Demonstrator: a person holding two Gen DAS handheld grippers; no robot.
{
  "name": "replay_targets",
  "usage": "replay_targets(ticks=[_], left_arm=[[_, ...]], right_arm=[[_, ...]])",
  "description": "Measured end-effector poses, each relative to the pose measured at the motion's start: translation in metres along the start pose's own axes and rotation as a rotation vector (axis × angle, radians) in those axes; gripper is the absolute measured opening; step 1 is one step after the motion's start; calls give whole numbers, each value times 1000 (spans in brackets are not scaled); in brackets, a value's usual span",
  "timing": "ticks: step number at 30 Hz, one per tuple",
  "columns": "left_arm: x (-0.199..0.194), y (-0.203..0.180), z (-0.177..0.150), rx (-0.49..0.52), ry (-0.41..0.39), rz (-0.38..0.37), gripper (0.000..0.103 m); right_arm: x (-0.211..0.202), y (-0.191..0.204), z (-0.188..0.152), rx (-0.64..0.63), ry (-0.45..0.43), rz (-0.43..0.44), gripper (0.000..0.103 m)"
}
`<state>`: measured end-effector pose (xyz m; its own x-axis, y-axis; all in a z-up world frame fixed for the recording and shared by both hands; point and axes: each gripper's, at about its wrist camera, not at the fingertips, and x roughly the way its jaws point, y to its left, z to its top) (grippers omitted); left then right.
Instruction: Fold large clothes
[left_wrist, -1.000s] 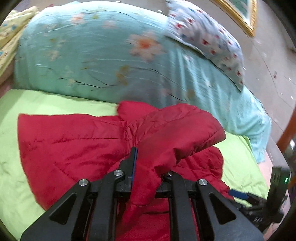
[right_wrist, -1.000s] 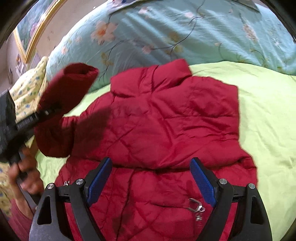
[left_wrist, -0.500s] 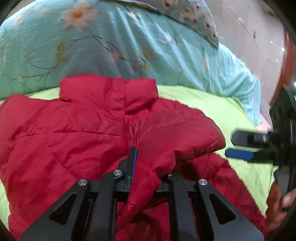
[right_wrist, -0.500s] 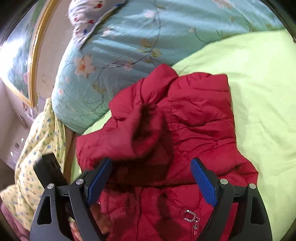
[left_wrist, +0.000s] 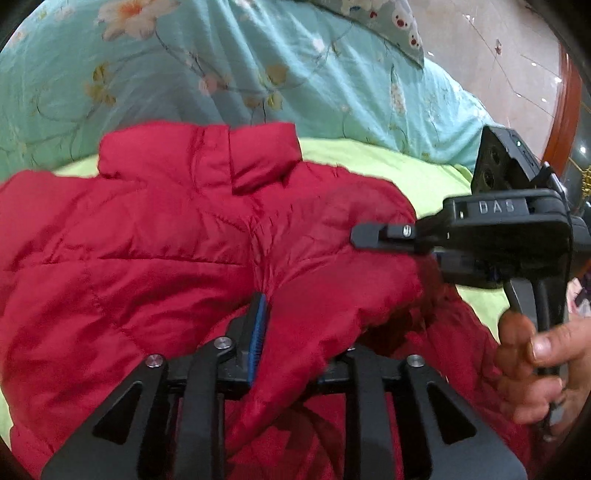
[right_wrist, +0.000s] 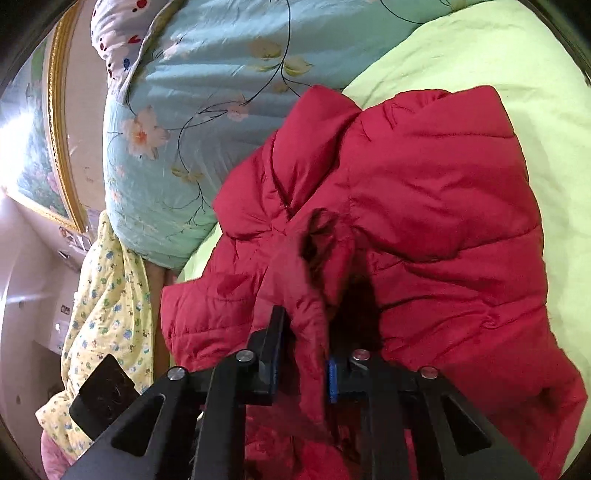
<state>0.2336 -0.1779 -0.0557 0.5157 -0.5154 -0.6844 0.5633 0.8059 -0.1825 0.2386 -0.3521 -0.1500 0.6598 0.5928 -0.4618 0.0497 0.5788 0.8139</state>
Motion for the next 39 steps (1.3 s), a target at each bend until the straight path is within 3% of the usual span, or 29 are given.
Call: replay_targets(ticks=[1,3,5,6,10,14,16,21,22,23,26,28,30,35,39], left_arm=[[-4,3,-3,-2,12,-15,26],[-18,6,-10,-5,5,-32,54],[-35,6,-15,4,-19,-19,71],[-43,7,-17,9,-33,-4,74],[-70,32,-17,-35,-77,56,74],[-77,68,1,-114,-86,190,74],[-76,84,8,-150,-93,219,74],[-40,118,8,-188,3,271,74],[-29,123,6,-191,32,274,74],[-24,126,1,-194,45,279,75],[-14,128,-8,-200,53,282,76],[-13,125,-8,-198,52,294,76],[-10,124,-7,-199,53,300,76],[-10,123,-7,-190,52,310,76],[-10,122,-4,-176,60,307,76]], right_arm=[[-2,3,0,-15,-9,-9,10],[-9,14,1,-57,-45,-46,9],[-19,24,2,-97,-90,-80,8],[-24,27,2,-112,-111,-94,8],[-42,35,1,-162,-167,-166,8],[-41,26,-2,-188,-163,-274,8],[-35,13,-2,-164,-139,-296,8],[-21,-4,-3,-138,-96,-350,11],[-23,-5,-3,-135,-101,-373,18],[-26,-4,-4,-138,-113,-397,30],[-50,13,-6,-190,-218,-490,32],[-67,36,-12,-269,-305,-493,32],[-68,58,-17,-351,-324,-469,32],[-27,72,-26,-445,-213,-437,35],[6,36,-23,-391,-88,-563,35]])
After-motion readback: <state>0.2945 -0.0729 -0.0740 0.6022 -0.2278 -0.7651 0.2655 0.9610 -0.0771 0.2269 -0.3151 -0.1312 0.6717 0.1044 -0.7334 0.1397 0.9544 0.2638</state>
